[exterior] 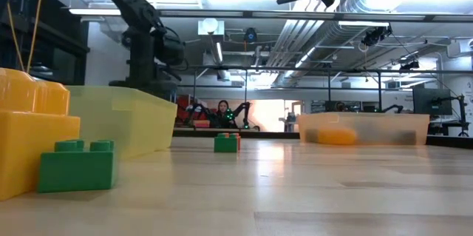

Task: Sort blocks by size
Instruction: Put the large blue 2 stud game piece into the orange bin

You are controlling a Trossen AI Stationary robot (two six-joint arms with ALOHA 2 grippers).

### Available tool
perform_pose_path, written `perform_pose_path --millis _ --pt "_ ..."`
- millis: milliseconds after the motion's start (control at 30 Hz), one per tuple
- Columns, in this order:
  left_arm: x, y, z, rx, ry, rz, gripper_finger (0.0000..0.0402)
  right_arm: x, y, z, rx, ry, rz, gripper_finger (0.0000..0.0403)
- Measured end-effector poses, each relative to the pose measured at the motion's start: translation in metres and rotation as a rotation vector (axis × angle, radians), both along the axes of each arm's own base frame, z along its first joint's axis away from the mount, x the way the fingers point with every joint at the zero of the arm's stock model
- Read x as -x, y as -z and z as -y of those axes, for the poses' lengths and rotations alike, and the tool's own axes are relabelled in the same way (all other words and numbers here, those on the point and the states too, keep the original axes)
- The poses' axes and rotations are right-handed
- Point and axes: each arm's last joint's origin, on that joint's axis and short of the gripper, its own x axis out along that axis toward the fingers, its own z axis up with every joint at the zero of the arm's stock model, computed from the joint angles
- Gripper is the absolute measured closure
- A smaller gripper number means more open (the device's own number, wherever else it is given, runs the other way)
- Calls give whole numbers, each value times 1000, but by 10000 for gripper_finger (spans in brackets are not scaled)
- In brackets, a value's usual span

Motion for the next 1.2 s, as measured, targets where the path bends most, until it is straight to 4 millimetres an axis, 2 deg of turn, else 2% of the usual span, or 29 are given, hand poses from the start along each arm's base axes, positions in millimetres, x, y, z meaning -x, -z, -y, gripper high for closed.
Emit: perform_pose_path --millis 167,333,633,733,833,867,1000,1200 --pt "-4 4 -4 -20 -42 30 111 0 0 0 0 -1 -2 192" --pt "-9 20 -4 50 -64 19 134 0 1 0 -4 -10 -13 192" --pt "-37 41 19 98 52 -4 173 2 4 -1 -7 -17 -54 192" --pt "-46 41 27 83 116 8 209 2 5 -1 -1 -21 -61 192" --pt "-51 39 34 74 161 16 280 2 5 -1 6 -24 -64 192" --pt "-53 36 36 69 181 23 303 2 5 -1 6 -25 -65 192" --pt "-54 17 42 18 238 82 304 2 5 -1 26 -35 -74 192" --pt "-64 -48 61 -188 379 406 304 10 -2 0 112 -29 -85 192"
